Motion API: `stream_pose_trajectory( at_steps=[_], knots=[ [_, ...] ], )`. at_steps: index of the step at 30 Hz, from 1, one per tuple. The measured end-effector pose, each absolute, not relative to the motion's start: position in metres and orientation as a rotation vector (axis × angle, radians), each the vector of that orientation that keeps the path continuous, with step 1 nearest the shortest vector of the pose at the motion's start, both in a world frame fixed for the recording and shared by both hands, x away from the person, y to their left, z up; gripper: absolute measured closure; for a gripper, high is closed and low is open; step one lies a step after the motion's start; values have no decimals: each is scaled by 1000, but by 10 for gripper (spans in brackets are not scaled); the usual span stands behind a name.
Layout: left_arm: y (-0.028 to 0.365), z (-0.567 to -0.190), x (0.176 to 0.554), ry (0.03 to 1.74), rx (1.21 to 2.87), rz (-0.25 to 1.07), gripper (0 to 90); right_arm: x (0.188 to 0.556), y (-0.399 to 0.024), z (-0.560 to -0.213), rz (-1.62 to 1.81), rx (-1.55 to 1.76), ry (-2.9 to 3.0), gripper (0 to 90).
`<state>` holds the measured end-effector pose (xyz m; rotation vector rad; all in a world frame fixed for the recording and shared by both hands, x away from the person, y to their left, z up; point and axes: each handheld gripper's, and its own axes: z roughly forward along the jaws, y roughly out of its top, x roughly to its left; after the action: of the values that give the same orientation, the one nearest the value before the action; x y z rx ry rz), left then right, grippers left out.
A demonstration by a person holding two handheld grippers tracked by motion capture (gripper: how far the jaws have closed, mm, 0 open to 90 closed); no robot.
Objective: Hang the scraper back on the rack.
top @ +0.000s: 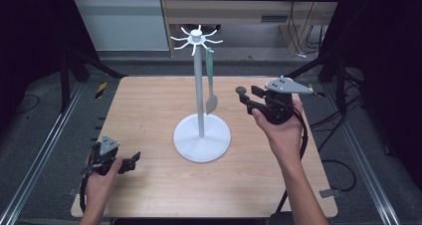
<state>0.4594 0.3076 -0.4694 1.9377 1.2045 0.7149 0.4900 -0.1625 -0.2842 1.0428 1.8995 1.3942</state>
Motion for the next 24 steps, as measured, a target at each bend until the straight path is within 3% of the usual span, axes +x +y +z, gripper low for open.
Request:
stream_pose_trajectory(
  at_steps=[12, 24],
  knots=[
    [308, -469, 459, 1202, 1938, 714, 45, 490, -181, -329, 1296, 1172, 1841, 223],
    [308, -469, 459, 1194, 1935, 712, 42, 488, -195, -370, 1283, 1244, 1844, 118]
  ],
)
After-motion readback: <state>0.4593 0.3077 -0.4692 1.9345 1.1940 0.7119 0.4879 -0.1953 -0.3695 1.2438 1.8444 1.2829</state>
